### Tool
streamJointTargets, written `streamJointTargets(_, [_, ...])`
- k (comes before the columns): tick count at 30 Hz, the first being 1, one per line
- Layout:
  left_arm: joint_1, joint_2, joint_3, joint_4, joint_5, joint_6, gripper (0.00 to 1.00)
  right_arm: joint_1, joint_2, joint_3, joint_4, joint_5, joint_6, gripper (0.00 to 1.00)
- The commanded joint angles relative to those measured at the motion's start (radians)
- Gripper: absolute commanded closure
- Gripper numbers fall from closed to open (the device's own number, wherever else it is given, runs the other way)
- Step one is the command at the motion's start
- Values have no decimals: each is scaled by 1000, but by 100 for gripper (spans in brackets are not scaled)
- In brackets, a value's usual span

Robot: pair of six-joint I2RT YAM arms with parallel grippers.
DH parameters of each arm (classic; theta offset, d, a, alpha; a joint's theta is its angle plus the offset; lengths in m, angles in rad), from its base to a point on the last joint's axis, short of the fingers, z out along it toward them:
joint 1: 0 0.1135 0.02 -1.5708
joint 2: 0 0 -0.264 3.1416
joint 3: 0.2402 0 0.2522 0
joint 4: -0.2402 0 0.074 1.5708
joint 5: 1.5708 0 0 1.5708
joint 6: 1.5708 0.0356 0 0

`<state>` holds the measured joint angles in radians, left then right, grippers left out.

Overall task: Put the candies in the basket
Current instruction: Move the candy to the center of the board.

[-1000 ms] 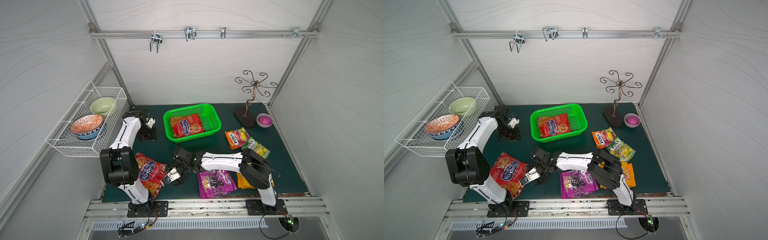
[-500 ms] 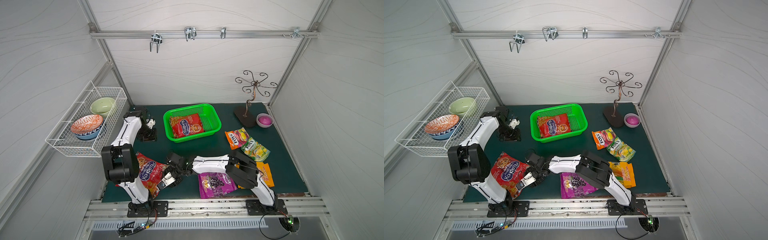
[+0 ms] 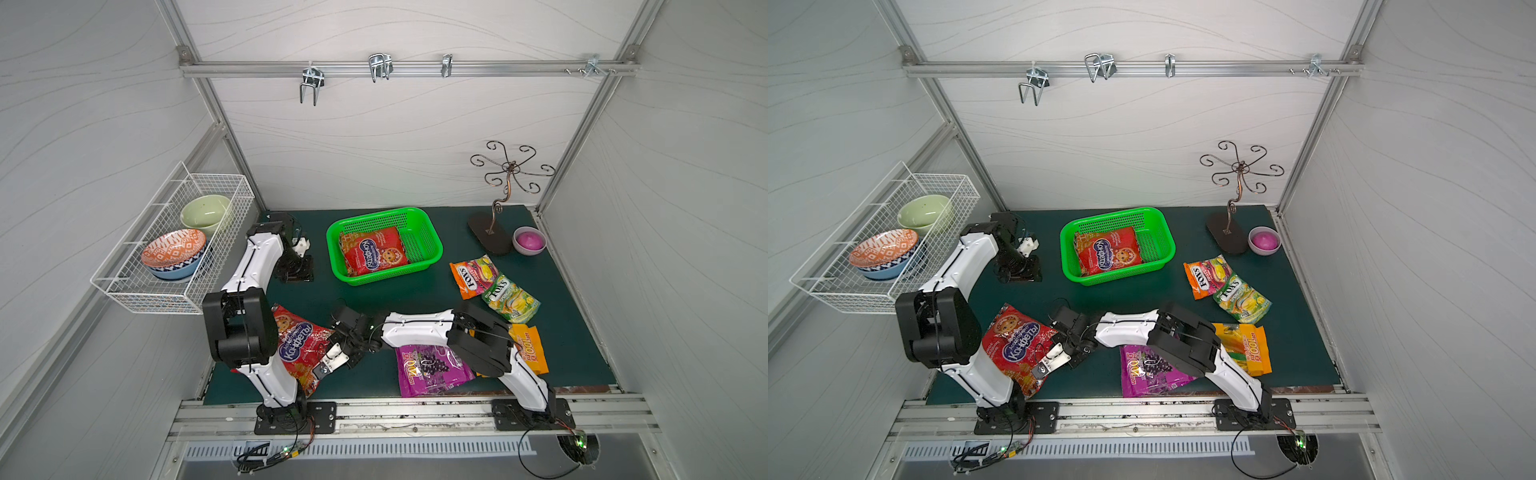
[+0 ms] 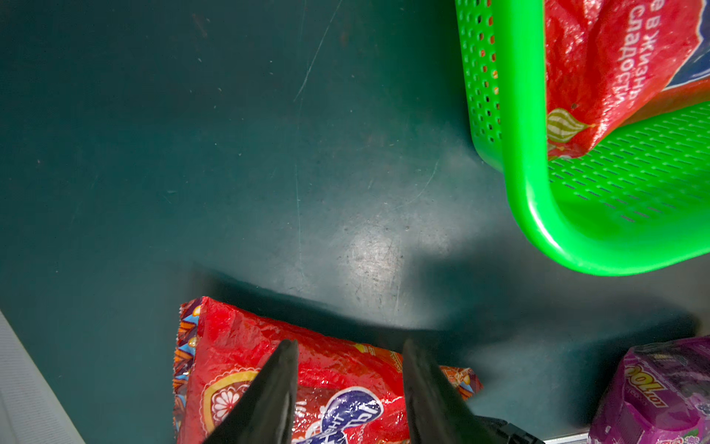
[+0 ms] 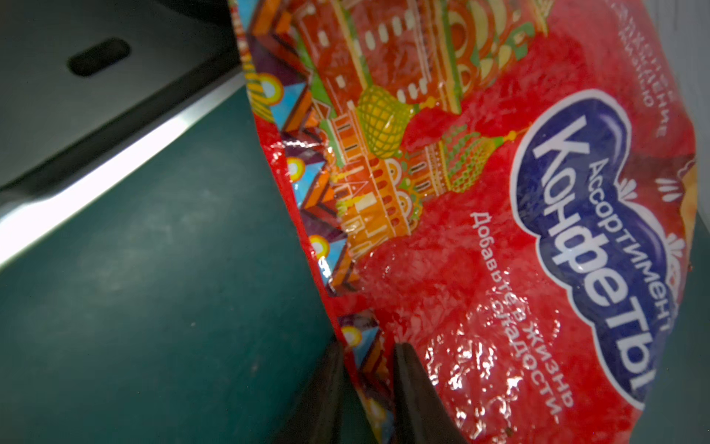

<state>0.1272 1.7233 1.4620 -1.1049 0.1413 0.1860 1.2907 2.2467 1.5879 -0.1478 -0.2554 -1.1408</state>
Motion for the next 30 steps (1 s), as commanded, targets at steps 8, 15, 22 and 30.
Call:
streamJointTargets(8, [2, 14, 23, -2, -10, 1, 52, 14, -52, -124, 199, 253, -111, 100])
streamJointTargets(15, [3, 8, 28, -6, 10, -13, 47, -71, -221, -218, 182, 195, -87, 100])
streamJointTargets(22, [3, 35, 24, -26, 32, 6, 49, -231, -360, -320, 142, 97, -14, 100])
streamJointTargets(30, [3, 55, 28, -47, 62, 39, 49, -458, -518, -477, 100, -36, 122, 100])
